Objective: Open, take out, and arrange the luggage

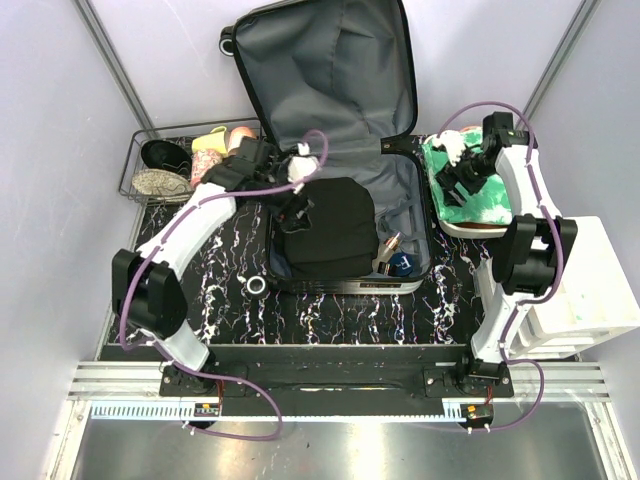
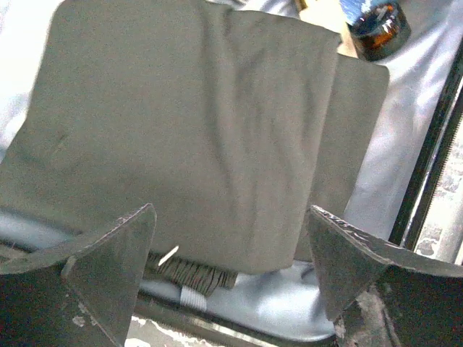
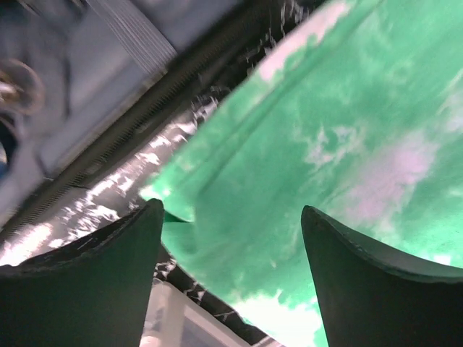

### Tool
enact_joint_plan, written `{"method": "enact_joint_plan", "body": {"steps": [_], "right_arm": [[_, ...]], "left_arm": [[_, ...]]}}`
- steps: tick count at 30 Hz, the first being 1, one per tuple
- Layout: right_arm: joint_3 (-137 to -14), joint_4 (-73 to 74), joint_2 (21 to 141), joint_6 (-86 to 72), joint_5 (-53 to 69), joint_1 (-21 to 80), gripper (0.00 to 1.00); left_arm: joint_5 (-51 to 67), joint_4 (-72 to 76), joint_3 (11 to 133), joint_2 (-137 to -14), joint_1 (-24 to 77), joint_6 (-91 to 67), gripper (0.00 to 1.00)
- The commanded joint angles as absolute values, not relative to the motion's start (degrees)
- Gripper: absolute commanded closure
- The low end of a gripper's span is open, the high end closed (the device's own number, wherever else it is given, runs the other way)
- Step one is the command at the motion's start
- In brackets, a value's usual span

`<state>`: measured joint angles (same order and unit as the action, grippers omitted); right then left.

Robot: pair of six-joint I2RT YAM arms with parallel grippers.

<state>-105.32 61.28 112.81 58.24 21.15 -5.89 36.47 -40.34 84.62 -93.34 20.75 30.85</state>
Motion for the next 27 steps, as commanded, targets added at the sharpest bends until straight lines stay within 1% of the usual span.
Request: {"method": "enact_joint_plan", "body": {"steps": [1, 3, 6, 8, 10, 13, 15, 17, 18, 19, 20, 21, 22, 23, 25, 26, 27], "right_arm": [[-107.4, 58.0, 102.9, 44.8, 29.1, -3.6, 0.14], [-106.5, 56.5, 101.3, 37.6, 32.9, -3.5, 0.14], [-102.4, 53.4, 97.7, 32.3, 36.7, -3.0, 0.14], [-97.7, 51.2, 94.8, 31.0, 37.8, -2.6, 0.13], [-93.3, 48.2, 92.2, 30.9, 38.2, -2.5, 0.11], [-87.7, 44.7, 89.0, 31.2, 39.7, -2.5, 0.09], [-84.3, 39.8, 87.1, 31.2, 41.0, -2.5, 0.05], [-78.9, 36.1, 83.7, 31.0, 42.4, -2.5, 0.02], [-76.8, 31.2, 82.5, 30.7, 42.7, -2.4, 0.02], [-73.0, 28.5, 80.3, 30.1, 43.1, -2.5, 0.01], [-71.1, 26.0, 79.2, 29.4, 44.0, -2.5, 0.0], [-69.5, 21.9, 78.2, 29.5, 44.9, -2.5, 0.0], [-66.6, 20.1, 76.7, 29.6, 45.8, -2.4, 0.0], [-65.3, 18.5, 76.1, 30.2, 47.1, -2.2, 0.0], [-62.7, 16.3, 75.0, 32.5, 48.2, -1.2, 0.0], [-62.1, 16.4, 74.9, 36.0, 49.2, -0.8, 0.0], [-61.5, 16.6, 74.8, 37.4, 49.3, -0.4, 0.0]], "left_arm": [[32.3, -40.3, 87.4, -96.8, 27.4, 39.9, 0.16], [32.7, -40.3, 86.5, -98.5, 29.3, 43.9, 0.18], [31.9, -40.3, 83.9, -100.5, 33.1, 50.9, 0.16], [30.9, -39.6, 83.0, -102.3, 34.8, 52.9, 0.11], [29.3, -37.9, 81.6, -103.5, 35.3, 54.8, 0.08], [26.8, -35.7, 80.0, -106.4, 35.2, 56.6, 0.08], [25.8, -35.0, 78.9, -108.3, 35.2, 57.8, 0.1], [24.7, -33.0, 78.4, -109.3, 35.2, 57.7, 0.16], [24.7, -32.4, 77.9, -109.6, 35.2, 57.8, 0.19], [25.0, -31.4, 77.6, -109.5, 35.2, 57.9, 0.28], [25.1, -31.3, 77.5, -109.4, 35.1, 57.8, 0.34], [25.7, -31.1, 77.9, -109.2, 34.9, 57.3, 0.43], [27.8, -31.0, 78.2, -109.2, 34.4, 56.6, 0.57], [29.3, -31.5, 78.8, -108.8, 33.9, 56.0, 0.64], [33.1, -34.5, 81.8, -108.9, 32.6, 54.4, 0.72], [34.3, -36.0, 83.2, -109.3, 32.1, 53.8, 0.8], [35.5, -37.7, 86.1, -109.8, 31.6, 53.0, 0.83]]}}
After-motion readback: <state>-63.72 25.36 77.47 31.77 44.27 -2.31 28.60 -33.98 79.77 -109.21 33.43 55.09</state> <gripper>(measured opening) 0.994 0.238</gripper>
